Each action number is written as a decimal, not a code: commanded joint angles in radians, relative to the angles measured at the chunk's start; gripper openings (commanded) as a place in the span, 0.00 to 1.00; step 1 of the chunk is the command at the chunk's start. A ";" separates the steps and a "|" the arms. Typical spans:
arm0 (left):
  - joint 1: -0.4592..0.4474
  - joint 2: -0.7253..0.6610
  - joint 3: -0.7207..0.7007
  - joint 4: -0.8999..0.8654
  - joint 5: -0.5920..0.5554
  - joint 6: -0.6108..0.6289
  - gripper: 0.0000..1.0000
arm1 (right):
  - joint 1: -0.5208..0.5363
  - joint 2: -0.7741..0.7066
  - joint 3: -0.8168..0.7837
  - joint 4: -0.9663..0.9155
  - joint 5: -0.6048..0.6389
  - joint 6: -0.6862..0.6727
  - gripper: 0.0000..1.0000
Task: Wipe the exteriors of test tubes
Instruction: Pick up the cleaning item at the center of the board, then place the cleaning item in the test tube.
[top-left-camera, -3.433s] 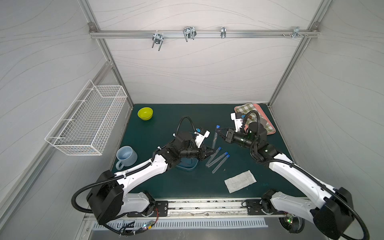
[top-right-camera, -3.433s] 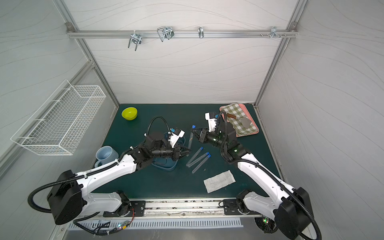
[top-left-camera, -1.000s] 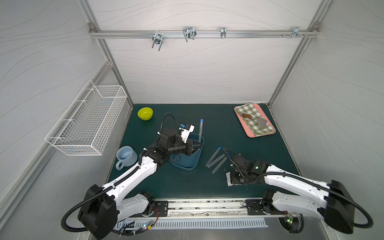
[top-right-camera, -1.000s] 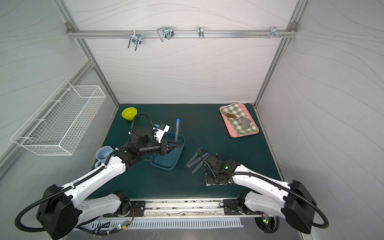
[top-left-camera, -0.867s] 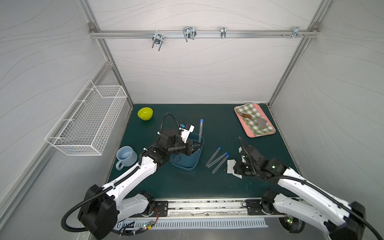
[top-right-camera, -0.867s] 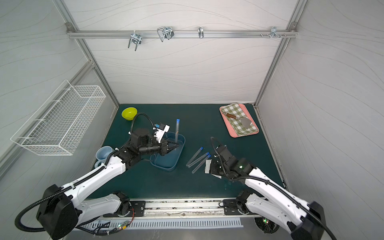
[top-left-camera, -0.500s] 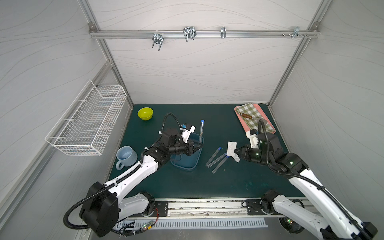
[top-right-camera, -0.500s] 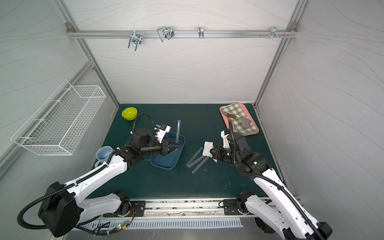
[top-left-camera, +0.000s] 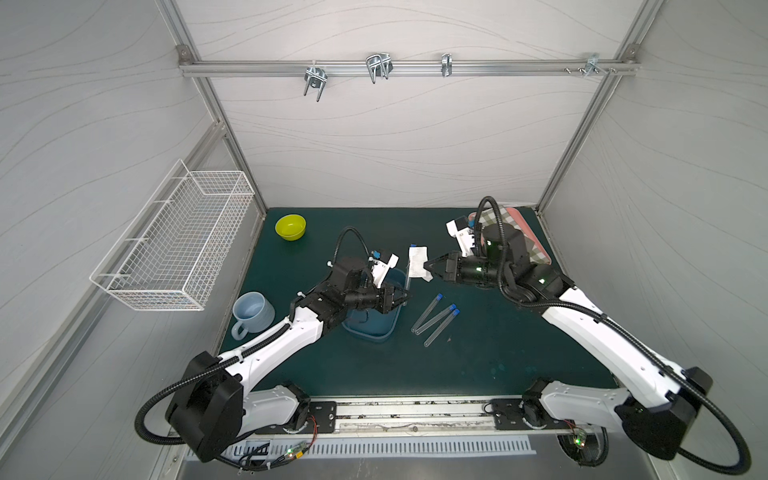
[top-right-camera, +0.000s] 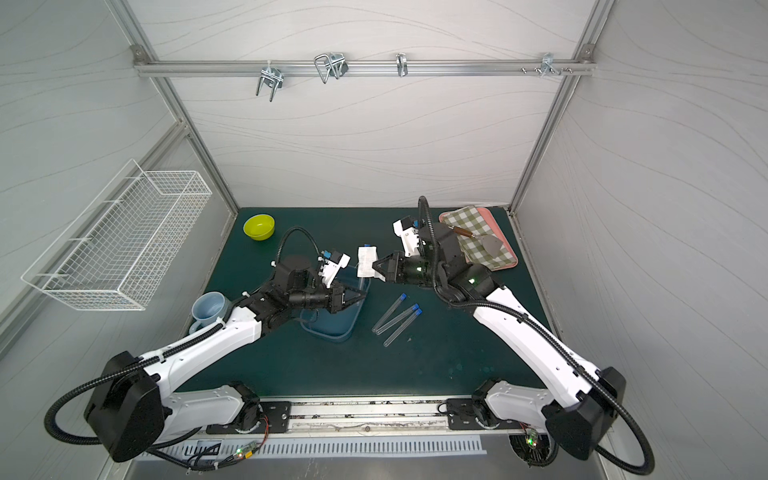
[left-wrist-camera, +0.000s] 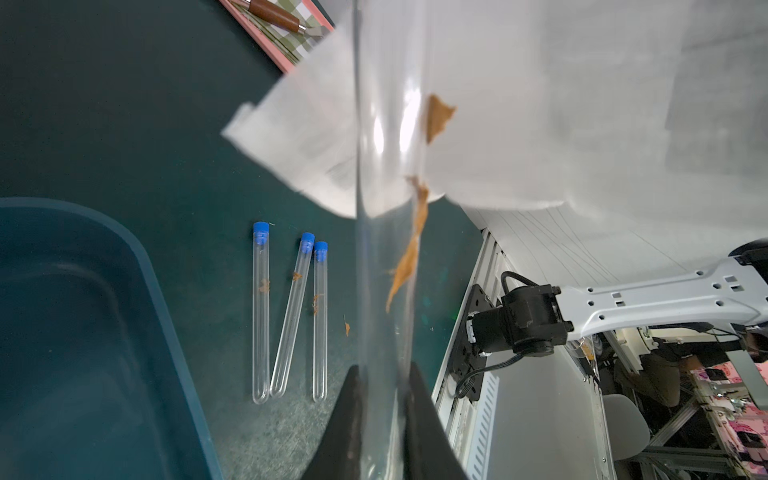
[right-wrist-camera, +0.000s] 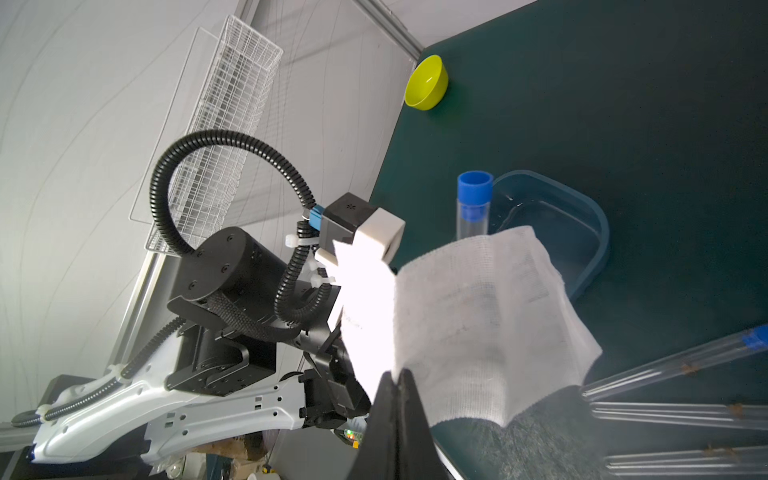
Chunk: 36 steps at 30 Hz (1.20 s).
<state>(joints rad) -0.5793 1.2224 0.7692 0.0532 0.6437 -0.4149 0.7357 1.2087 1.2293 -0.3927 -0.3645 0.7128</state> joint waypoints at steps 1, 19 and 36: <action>-0.008 0.006 0.054 0.054 0.012 -0.011 0.13 | 0.034 0.031 0.022 0.044 -0.012 -0.023 0.00; -0.033 -0.005 0.036 0.087 0.002 -0.032 0.13 | 0.097 0.176 0.107 -0.039 0.065 -0.062 0.16; -0.035 -0.001 0.010 0.146 0.002 -0.079 0.13 | 0.140 0.256 0.173 -0.074 0.107 -0.069 0.54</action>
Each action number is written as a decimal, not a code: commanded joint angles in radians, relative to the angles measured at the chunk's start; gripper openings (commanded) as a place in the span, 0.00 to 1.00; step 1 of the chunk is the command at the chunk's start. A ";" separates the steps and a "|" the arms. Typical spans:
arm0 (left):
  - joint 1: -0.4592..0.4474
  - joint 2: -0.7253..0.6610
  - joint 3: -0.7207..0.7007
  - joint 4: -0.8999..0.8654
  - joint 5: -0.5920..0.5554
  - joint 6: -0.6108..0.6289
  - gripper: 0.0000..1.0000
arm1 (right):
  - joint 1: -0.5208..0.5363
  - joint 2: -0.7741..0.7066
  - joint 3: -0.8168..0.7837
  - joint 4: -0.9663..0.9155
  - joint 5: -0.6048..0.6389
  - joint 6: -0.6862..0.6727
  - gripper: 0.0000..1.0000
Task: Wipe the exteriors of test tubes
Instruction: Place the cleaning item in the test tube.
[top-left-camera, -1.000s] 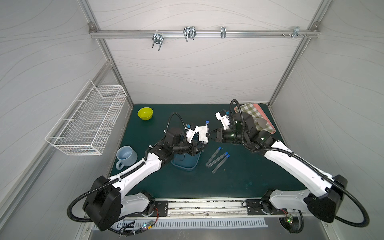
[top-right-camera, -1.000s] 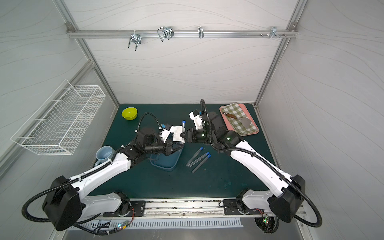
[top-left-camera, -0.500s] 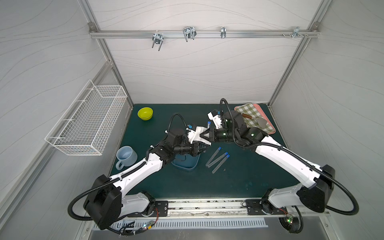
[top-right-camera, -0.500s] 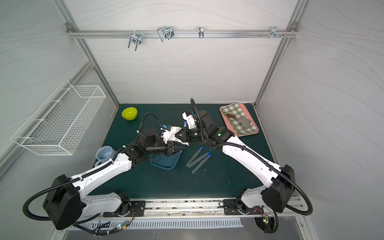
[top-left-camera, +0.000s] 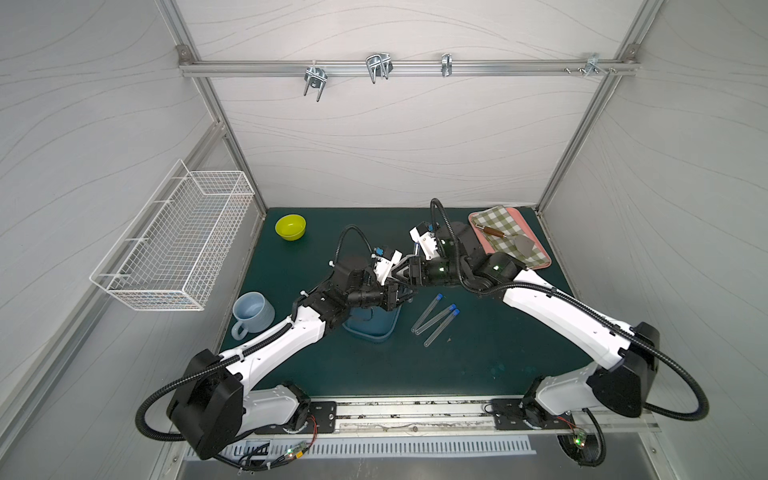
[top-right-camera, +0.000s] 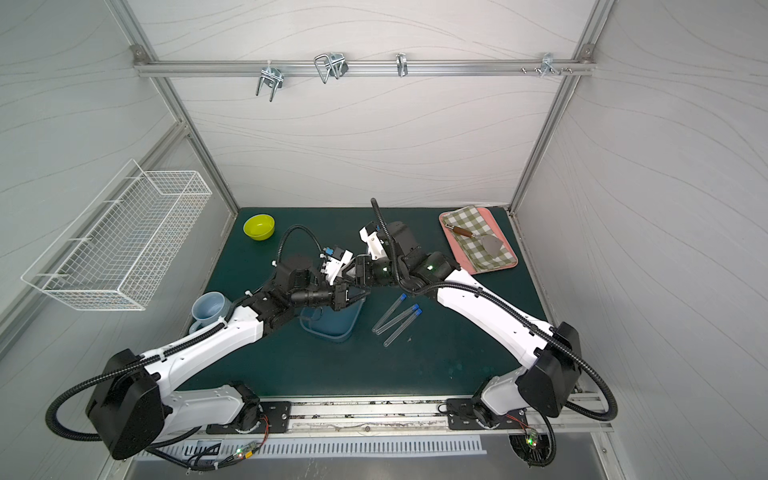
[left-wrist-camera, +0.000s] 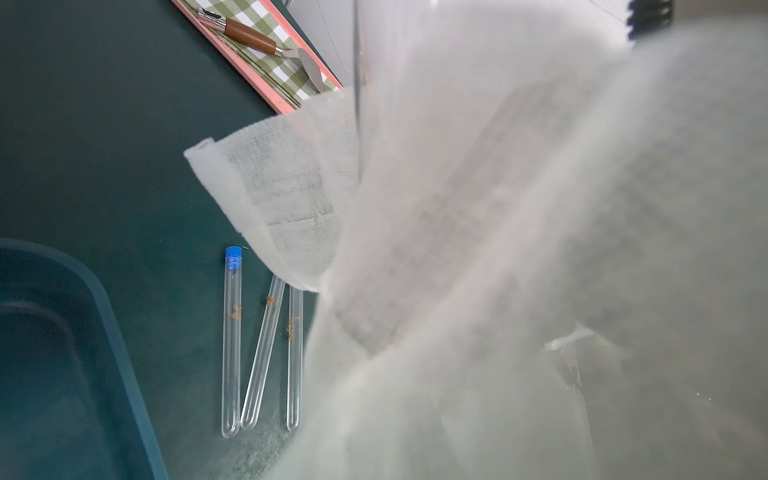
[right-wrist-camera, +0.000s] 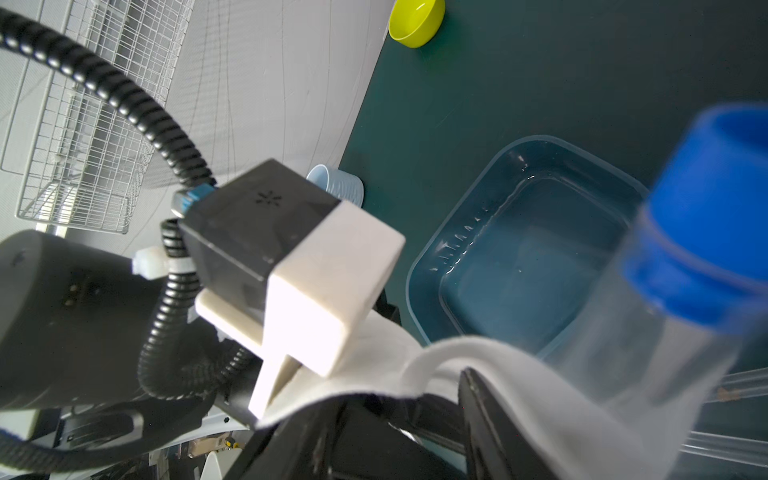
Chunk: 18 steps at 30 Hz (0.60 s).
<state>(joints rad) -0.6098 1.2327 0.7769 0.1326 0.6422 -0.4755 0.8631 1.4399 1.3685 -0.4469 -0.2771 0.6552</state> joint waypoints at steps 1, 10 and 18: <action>-0.004 -0.011 0.001 0.068 0.004 -0.020 0.13 | 0.014 0.028 0.041 -0.024 0.018 -0.012 0.54; -0.005 -0.011 -0.011 0.067 -0.018 -0.026 0.13 | 0.015 -0.040 0.087 -0.116 0.023 -0.026 0.56; -0.002 -0.006 0.001 0.049 -0.027 -0.016 0.13 | 0.000 -0.152 0.059 -0.185 0.035 -0.014 0.56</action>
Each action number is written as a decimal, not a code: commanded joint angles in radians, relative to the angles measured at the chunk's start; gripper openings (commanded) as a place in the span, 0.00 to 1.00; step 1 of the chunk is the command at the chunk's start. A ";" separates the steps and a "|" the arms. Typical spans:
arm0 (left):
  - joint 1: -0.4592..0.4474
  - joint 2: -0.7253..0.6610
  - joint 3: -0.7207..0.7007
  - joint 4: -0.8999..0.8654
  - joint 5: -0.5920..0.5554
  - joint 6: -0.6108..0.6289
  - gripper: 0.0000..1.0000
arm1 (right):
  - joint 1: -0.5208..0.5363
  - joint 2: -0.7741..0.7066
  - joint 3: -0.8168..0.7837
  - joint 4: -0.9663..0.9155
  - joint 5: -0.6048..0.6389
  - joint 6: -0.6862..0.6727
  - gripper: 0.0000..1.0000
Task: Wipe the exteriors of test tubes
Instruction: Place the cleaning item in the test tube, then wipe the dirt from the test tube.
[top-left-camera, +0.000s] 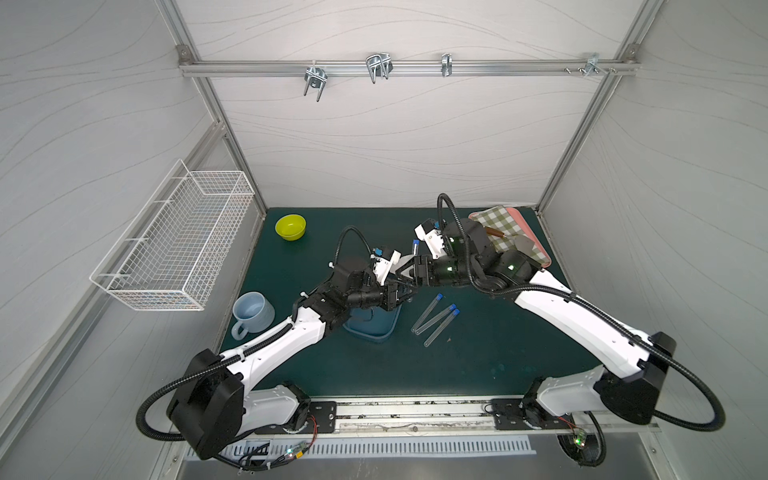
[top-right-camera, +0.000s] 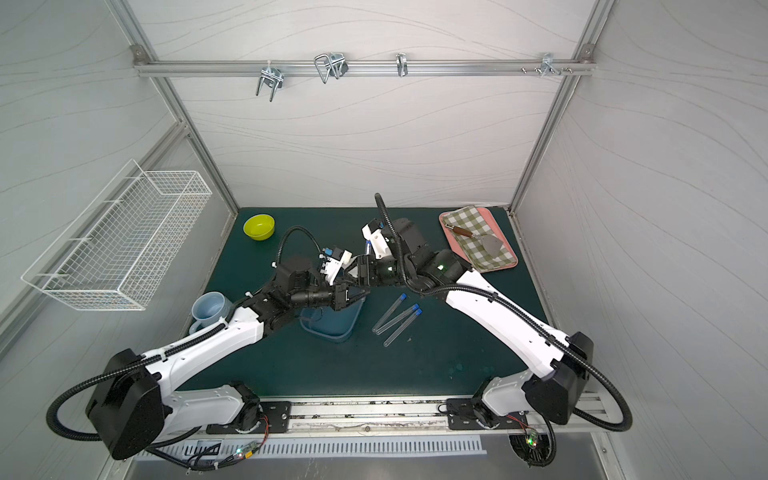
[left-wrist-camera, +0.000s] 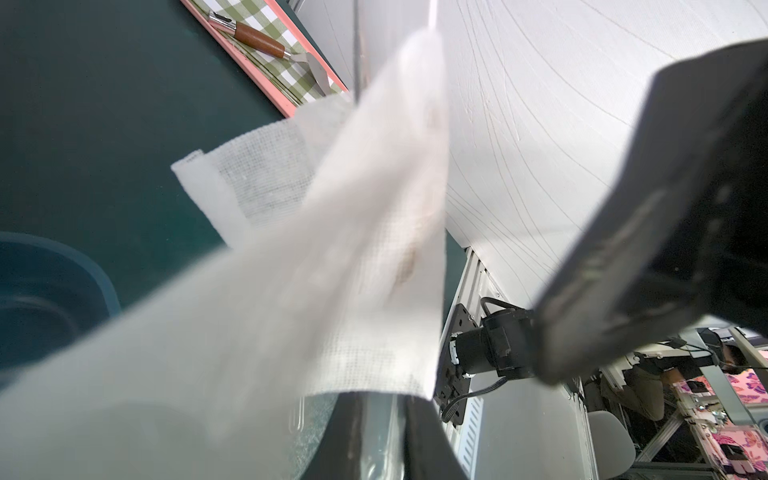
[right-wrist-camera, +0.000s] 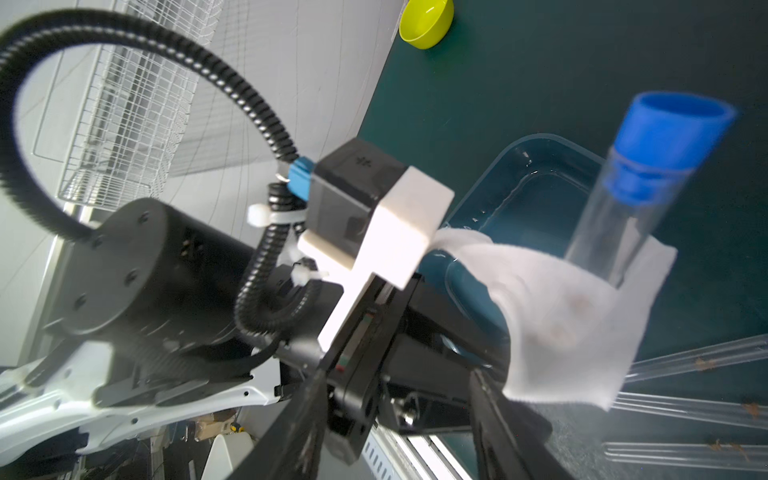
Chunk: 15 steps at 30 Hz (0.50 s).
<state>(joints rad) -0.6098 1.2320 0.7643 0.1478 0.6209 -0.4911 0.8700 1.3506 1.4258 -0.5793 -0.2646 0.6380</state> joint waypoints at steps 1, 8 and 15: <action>-0.003 -0.005 0.015 0.030 -0.005 0.003 0.13 | -0.016 -0.080 -0.011 -0.055 0.041 0.009 0.56; -0.002 -0.018 0.024 -0.009 0.003 0.032 0.13 | -0.120 -0.129 -0.169 0.087 0.070 0.076 0.56; -0.003 -0.028 0.027 -0.028 0.000 0.042 0.13 | -0.111 -0.060 -0.238 0.275 0.008 0.113 0.56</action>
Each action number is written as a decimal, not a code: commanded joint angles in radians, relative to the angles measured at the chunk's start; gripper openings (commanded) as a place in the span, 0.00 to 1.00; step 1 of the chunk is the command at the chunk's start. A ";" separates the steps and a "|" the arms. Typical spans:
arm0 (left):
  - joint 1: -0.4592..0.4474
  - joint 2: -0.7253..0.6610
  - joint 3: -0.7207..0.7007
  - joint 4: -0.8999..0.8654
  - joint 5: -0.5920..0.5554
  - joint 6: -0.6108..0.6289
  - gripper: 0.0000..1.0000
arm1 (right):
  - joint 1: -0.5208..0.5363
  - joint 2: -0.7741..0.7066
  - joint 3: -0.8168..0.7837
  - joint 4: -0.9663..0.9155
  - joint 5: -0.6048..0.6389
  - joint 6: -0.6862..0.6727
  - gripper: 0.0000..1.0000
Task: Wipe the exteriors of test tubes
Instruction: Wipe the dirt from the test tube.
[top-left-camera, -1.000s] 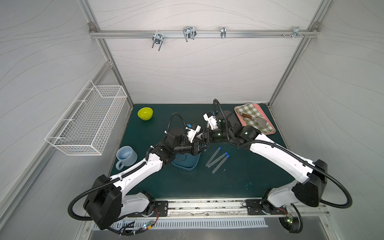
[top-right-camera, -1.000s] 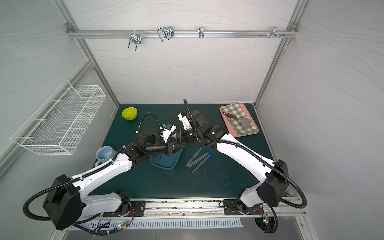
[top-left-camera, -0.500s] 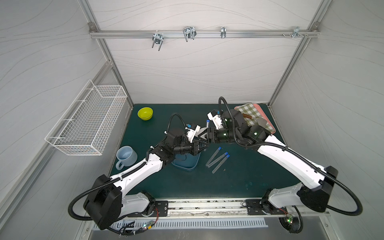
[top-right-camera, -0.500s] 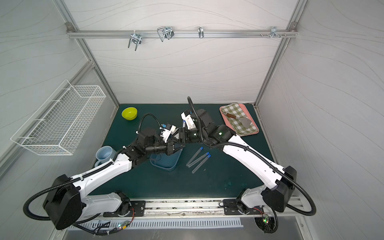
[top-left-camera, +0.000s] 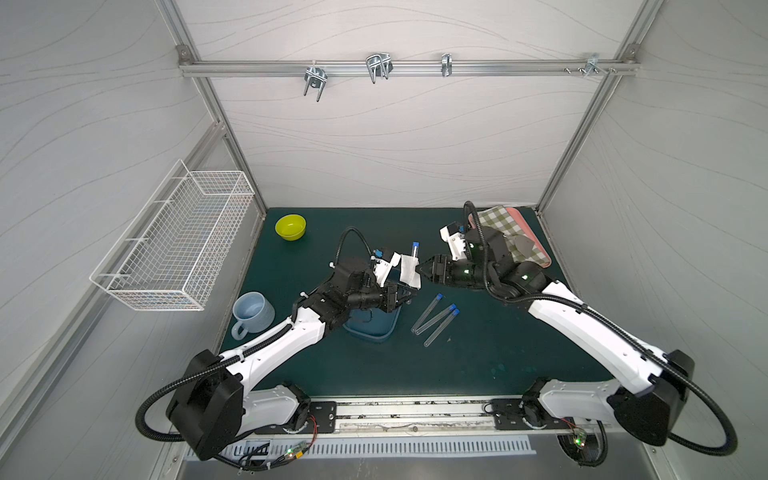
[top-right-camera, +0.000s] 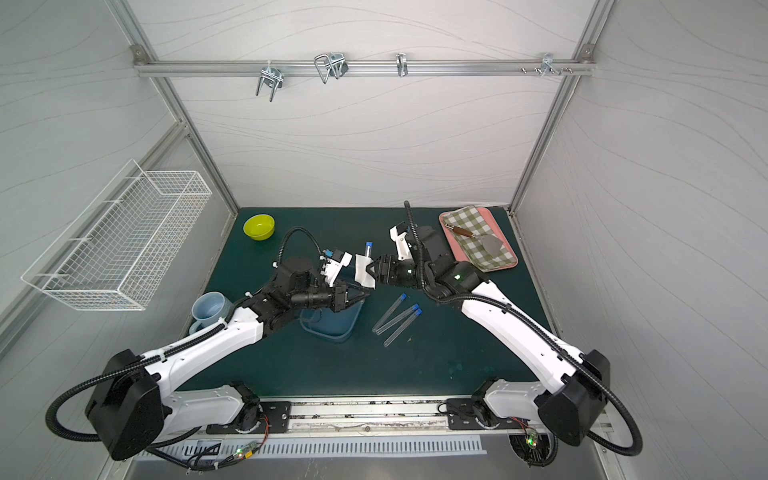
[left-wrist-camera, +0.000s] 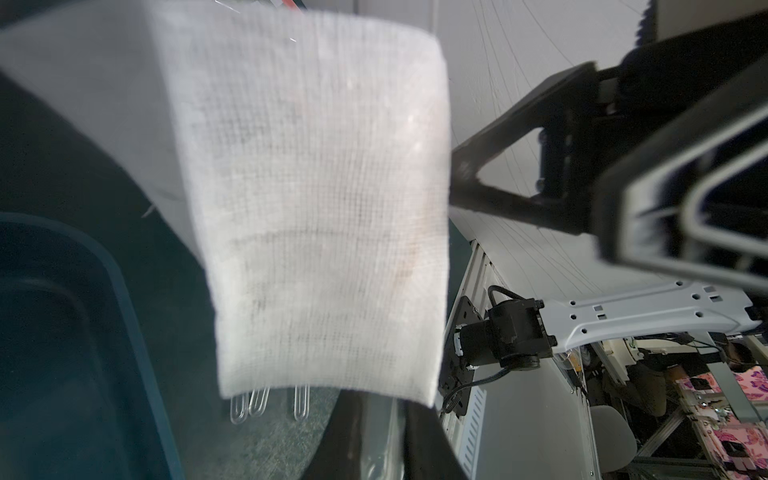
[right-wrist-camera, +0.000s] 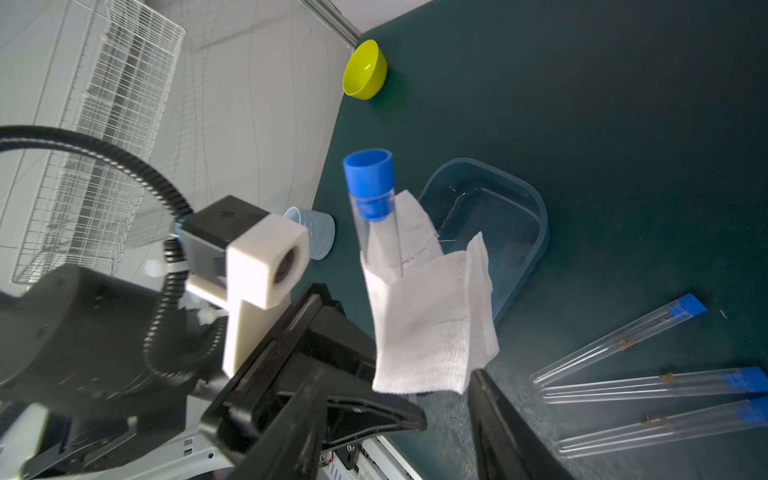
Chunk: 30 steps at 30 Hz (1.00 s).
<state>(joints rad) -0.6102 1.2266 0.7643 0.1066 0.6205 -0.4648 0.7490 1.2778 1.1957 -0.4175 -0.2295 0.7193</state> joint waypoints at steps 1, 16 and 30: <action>-0.002 -0.023 0.027 0.012 0.001 0.015 0.13 | 0.014 0.019 -0.013 0.126 -0.025 0.033 0.56; -0.003 -0.029 0.016 0.013 -0.002 0.011 0.13 | 0.049 0.075 -0.108 0.311 0.010 0.045 0.33; -0.002 -0.037 0.008 0.015 -0.004 0.011 0.13 | 0.054 0.094 -0.133 0.377 0.029 0.048 0.17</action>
<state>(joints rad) -0.6086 1.2175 0.7639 0.0582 0.6003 -0.4667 0.8139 1.3598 1.0458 -0.0818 -0.2028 0.7513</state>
